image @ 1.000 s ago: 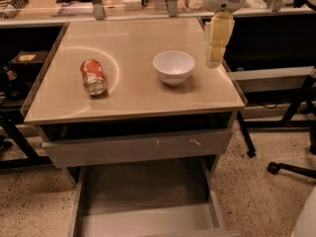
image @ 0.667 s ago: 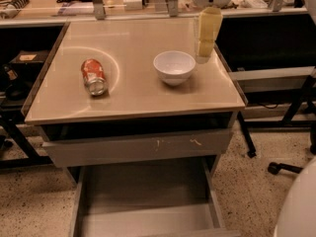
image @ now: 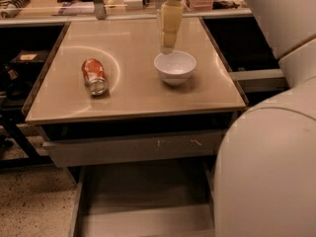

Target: Place coke can into middle drawer

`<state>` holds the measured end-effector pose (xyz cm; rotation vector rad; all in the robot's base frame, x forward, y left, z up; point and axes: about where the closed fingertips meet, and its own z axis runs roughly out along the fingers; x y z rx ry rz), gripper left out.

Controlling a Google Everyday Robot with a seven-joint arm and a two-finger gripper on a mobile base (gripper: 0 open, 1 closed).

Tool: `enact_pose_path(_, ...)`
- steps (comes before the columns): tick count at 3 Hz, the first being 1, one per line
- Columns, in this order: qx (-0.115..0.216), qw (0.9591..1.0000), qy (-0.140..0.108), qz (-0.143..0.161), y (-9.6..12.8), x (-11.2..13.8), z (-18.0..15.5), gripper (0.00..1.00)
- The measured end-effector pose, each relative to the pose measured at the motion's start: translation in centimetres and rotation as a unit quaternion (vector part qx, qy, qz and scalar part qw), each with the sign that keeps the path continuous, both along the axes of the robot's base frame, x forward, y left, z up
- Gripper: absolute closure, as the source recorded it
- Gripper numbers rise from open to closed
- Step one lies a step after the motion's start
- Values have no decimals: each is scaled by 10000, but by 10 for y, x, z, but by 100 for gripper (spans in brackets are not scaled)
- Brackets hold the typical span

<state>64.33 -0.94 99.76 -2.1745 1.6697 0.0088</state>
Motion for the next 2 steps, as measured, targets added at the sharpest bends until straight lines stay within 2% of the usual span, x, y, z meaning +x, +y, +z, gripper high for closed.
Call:
enact_pose_path(1,178,9995,44,260,36,0,0,0)
enact_pose_path(2,267,9993,-79,238,41,8,1,0)
